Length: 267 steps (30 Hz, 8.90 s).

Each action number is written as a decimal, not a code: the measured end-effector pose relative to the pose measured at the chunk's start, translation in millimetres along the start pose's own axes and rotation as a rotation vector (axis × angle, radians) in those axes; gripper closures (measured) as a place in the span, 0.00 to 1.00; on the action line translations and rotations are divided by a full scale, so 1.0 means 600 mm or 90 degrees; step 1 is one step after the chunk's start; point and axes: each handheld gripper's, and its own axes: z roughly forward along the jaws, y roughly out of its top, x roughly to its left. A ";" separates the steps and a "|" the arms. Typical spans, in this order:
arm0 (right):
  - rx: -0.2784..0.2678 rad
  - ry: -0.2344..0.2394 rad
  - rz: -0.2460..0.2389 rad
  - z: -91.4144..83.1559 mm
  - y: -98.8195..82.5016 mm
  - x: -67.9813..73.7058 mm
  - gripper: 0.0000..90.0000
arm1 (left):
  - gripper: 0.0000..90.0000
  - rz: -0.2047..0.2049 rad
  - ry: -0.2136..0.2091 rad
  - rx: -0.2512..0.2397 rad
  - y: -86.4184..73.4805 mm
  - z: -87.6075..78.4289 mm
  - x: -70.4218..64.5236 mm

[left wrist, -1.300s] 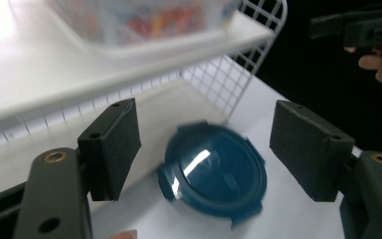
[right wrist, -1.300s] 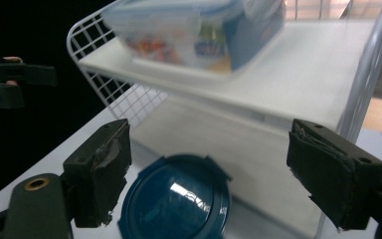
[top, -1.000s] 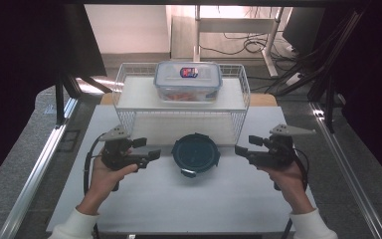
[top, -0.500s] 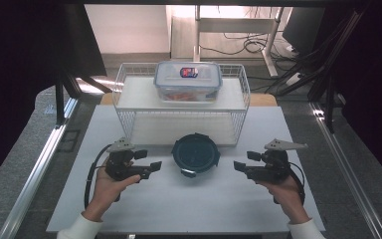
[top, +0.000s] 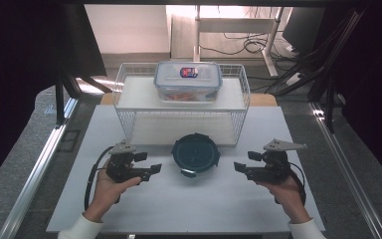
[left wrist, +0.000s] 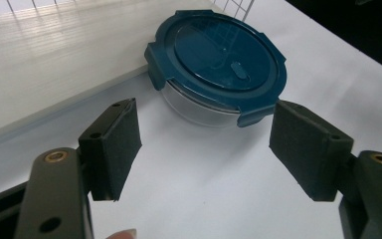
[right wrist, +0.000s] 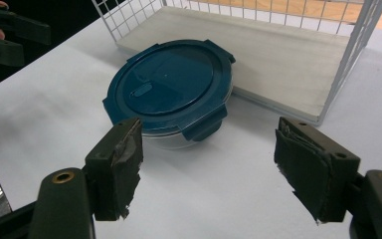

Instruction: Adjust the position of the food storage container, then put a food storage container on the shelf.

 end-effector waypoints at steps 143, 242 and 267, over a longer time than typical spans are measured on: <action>0.010 0.048 0.041 0.116 0.004 0.049 0.25 | 0.29 -0.105 0.012 -0.004 -0.023 -0.019 0.074; 0.047 0.193 0.263 0.176 -0.029 0.118 0.48 | 0.47 -0.287 -0.188 0.063 -0.065 0.015 0.045; 0.002 0.188 0.163 0.128 0.011 0.120 0.48 | 0.46 -0.231 -0.179 0.016 -0.012 -0.005 0.019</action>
